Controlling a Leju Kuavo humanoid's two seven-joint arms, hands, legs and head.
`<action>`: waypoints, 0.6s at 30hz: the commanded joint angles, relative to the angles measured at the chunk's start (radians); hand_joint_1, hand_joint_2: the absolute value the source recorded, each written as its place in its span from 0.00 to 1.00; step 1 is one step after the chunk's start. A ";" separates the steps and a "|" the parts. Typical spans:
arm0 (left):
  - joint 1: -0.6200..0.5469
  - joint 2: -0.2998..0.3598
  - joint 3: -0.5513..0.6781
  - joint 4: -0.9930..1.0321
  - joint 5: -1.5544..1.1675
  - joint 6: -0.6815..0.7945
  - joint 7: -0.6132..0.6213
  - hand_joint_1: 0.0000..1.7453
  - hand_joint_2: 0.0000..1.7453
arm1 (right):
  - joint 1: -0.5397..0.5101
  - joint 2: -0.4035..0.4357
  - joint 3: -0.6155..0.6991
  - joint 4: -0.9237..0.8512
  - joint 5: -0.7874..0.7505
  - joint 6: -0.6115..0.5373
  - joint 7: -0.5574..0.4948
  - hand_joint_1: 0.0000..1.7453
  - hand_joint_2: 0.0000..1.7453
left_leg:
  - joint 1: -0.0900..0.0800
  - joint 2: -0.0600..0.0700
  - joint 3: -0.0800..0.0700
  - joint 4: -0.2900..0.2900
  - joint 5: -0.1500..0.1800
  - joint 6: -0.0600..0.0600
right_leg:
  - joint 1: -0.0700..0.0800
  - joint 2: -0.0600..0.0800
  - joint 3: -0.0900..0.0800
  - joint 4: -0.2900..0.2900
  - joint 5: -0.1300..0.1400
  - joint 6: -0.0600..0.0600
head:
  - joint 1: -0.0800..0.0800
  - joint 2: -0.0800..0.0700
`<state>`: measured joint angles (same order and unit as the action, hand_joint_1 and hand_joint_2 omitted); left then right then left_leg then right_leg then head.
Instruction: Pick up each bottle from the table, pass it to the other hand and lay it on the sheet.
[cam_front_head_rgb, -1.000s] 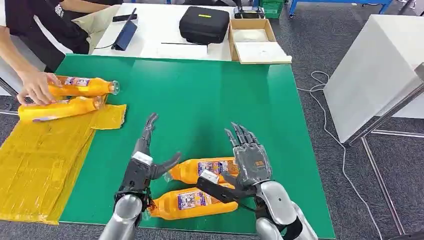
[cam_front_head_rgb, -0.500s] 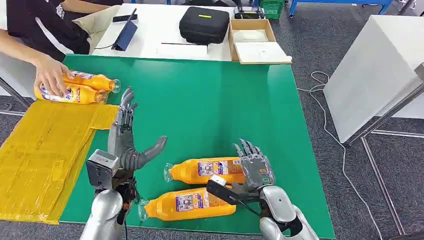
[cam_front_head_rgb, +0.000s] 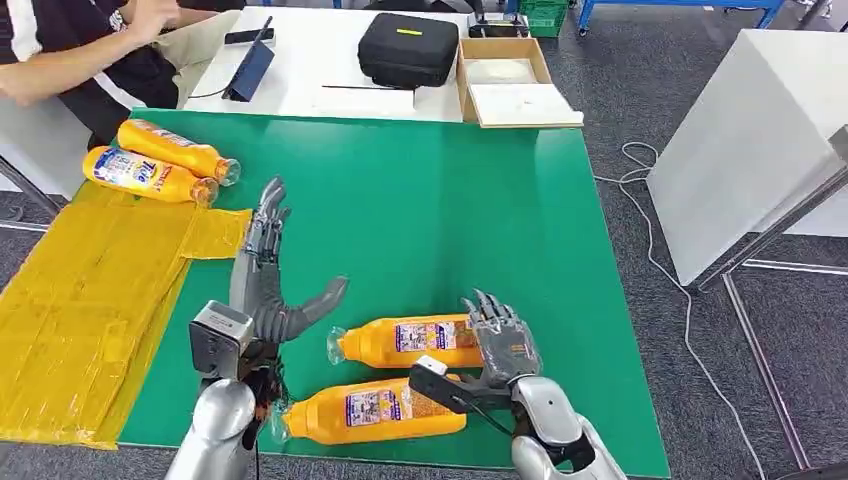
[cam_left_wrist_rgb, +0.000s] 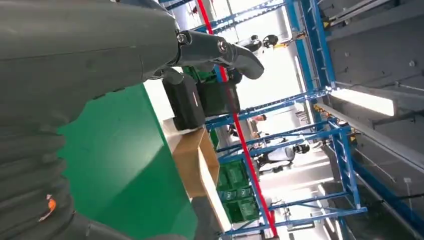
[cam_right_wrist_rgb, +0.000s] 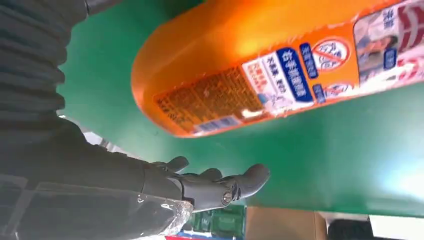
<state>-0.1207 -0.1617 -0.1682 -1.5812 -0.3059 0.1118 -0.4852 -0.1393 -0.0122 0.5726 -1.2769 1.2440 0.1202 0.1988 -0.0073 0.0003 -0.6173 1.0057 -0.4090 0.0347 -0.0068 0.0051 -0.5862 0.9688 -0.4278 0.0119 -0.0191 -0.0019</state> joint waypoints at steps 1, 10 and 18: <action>-0.015 0.010 -0.018 0.064 -0.001 0.010 0.005 0.00 1.00 | -0.130 0.048 0.015 0.263 -0.003 -0.017 -0.031 0.00 1.00 | 0.000 0.003 0.004 -0.001 0.000 -0.002 | 0.000 0.002 0.003 -0.001 0.001 -0.001 | 0.000 0.000; -0.017 0.009 -0.018 0.064 -0.001 0.010 0.005 0.00 1.00 | -0.135 0.053 0.016 0.268 -0.003 -0.016 -0.031 0.00 1.00 | 0.000 0.001 0.004 -0.001 -0.001 -0.003 | 0.000 0.000 0.004 0.000 -0.001 -0.001 | 0.000 0.000; -0.021 0.009 -0.023 0.089 0.003 0.021 0.001 0.00 1.00 | -0.186 0.067 0.043 0.360 0.022 -0.076 -0.023 0.00 1.00 | 0.000 0.001 0.008 -0.001 -0.002 -0.005 | -0.001 0.000 0.007 0.000 -0.002 -0.001 | 0.000 0.000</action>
<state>-0.1198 -0.1617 -0.1747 -1.5736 -0.3059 0.1205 -0.4849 -0.2324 0.0340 0.5734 -1.0853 1.2429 0.1019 0.1728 -0.0073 0.0002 -0.6175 1.0057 -0.4087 0.0345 -0.0068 0.0050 -0.5862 0.9690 -0.4278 0.0119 -0.0191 -0.0019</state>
